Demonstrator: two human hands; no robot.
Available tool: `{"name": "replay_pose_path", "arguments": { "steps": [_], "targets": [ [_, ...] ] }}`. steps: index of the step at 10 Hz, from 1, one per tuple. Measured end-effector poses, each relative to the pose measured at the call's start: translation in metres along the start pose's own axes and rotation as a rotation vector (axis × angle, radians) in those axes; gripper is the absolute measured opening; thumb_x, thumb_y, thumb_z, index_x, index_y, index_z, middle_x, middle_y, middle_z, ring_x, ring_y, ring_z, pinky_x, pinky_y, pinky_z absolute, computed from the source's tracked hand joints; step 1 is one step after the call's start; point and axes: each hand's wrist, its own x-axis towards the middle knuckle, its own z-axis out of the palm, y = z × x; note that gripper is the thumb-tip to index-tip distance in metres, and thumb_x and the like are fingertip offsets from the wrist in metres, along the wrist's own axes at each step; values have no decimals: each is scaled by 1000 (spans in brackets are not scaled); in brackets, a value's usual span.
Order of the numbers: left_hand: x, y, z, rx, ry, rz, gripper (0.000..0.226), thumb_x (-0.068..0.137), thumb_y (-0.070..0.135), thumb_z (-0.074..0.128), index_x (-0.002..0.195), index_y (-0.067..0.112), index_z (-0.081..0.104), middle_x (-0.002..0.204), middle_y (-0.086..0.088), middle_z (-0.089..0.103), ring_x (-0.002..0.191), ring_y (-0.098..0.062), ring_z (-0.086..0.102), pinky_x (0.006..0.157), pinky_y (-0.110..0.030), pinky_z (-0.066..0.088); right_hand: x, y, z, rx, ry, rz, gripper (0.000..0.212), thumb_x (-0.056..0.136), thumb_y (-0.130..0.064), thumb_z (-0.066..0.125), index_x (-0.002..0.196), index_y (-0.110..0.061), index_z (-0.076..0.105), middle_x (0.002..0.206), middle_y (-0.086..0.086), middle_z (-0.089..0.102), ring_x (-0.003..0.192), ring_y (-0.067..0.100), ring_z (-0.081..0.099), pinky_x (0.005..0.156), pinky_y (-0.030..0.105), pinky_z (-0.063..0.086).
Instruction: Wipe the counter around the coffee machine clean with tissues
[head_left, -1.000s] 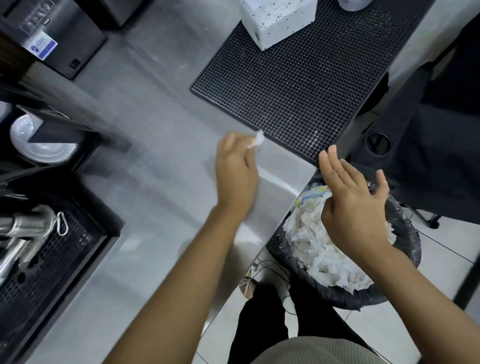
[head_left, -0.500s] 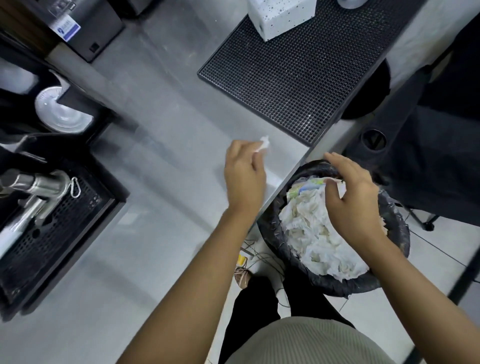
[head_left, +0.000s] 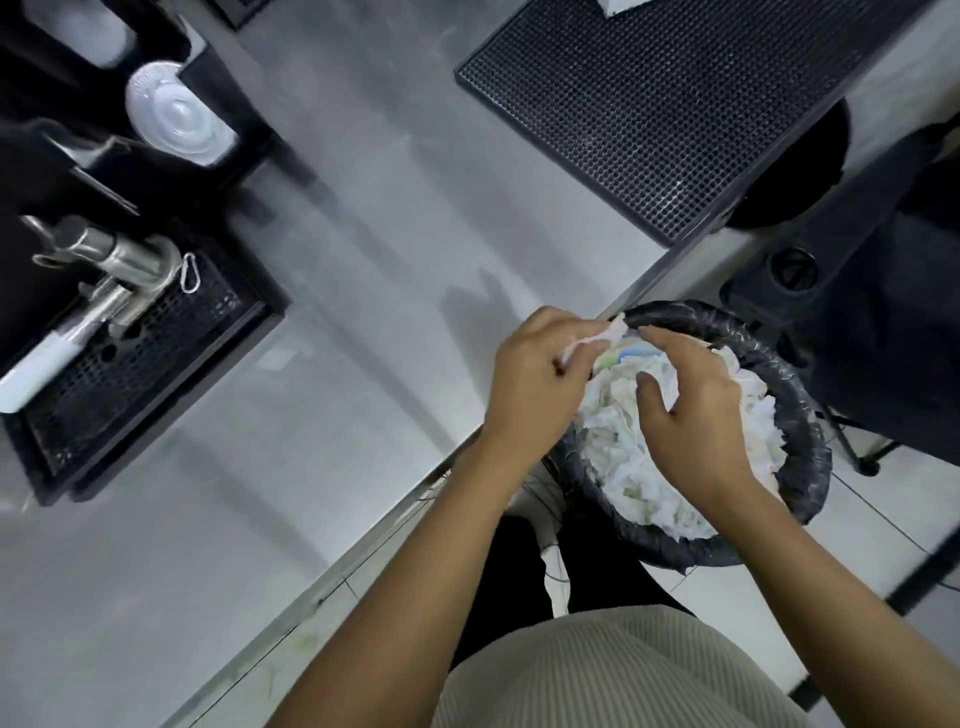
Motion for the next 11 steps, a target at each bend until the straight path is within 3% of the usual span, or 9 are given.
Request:
{"name": "replay_pose_path", "arguments": {
  "steps": [1, 2, 3, 4, 5, 6, 8, 9, 11],
  "targets": [
    [-37, -22, -48, -15, 484, -215, 9, 86, 9, 68, 93, 11, 73, 90, -5, 64, 80, 2, 56, 74, -14, 44, -6, 3, 2, 9, -32, -16, 45, 91, -2, 54, 132, -19, 54, 133, 3, 57, 124, 26, 48, 105, 56, 36],
    [-80, -62, -98, 124, 773, -452, 5, 91, 23, 62, 87, 20, 65, 92, -4, 62, 87, -14, 60, 81, -36, 50, -11, 6, 3, 12, -44, -22, 45, 91, -2, 54, 132, -19, 55, 131, 3, 59, 122, 26, 48, 104, 56, 37],
    [-101, -79, -107, 258, 763, -500, 15, 93, 25, 57, 81, 16, 59, 88, -6, 61, 86, -22, 59, 80, -37, 50, -16, 8, 2, 24, -58, -2, 44, 92, -3, 54, 132, -20, 55, 131, 0, 58, 123, 22, 47, 105, 55, 36],
    [-88, -68, -84, 295, 672, -380, 26, 93, 21, 55, 78, 2, 64, 86, -11, 63, 84, -12, 55, 76, -9, 39, -19, 11, 0, 25, -62, 7, 42, 93, -5, 53, 132, -21, 55, 131, -2, 58, 125, 20, 45, 106, 54, 36],
    [-61, -50, -52, 288, 605, -246, 12, 90, 6, 60, 86, -1, 68, 88, -12, 63, 82, -1, 48, 76, -1, 33, -21, 16, -5, 22, -46, 17, 41, 93, -5, 53, 131, -21, 55, 132, -2, 58, 126, 22, 45, 106, 54, 35],
    [-43, -35, -20, 286, 533, -139, 7, 88, -1, 62, 91, -1, 68, 89, -12, 61, 78, -1, 48, 72, -1, 34, -24, 22, -15, 21, -5, 38, 40, 93, -4, 54, 131, -18, 55, 130, 0, 59, 125, 24, 46, 106, 54, 35],
    [-14, 5, 36, 216, 231, 8, 18, 86, 0, 59, 97, 8, 71, 96, -3, 64, 85, -15, 61, 72, -25, 49, -31, 36, -36, 7, 63, 108, 39, 94, -7, 54, 131, -20, 55, 130, -4, 58, 124, 20, 45, 107, 53, 35],
    [-20, 30, 66, 220, 13, 24, 17, 90, 15, 61, 104, 17, 71, 102, 3, 63, 87, -14, 60, 70, -29, 50, -36, 47, -53, 2, 132, 159, 39, 94, -7, 55, 131, -19, 55, 132, -3, 57, 125, 20, 46, 107, 51, 36],
    [-25, 29, 93, 293, -334, -135, 49, 92, 48, 54, 136, 26, 50, 131, 3, 49, 113, -17, 52, 92, -35, 47, -45, 70, -73, -12, 148, 255, 41, 92, -8, 58, 131, -19, 52, 137, -1, 51, 120, 23, 52, 99, 46, 44]
  ]
}}
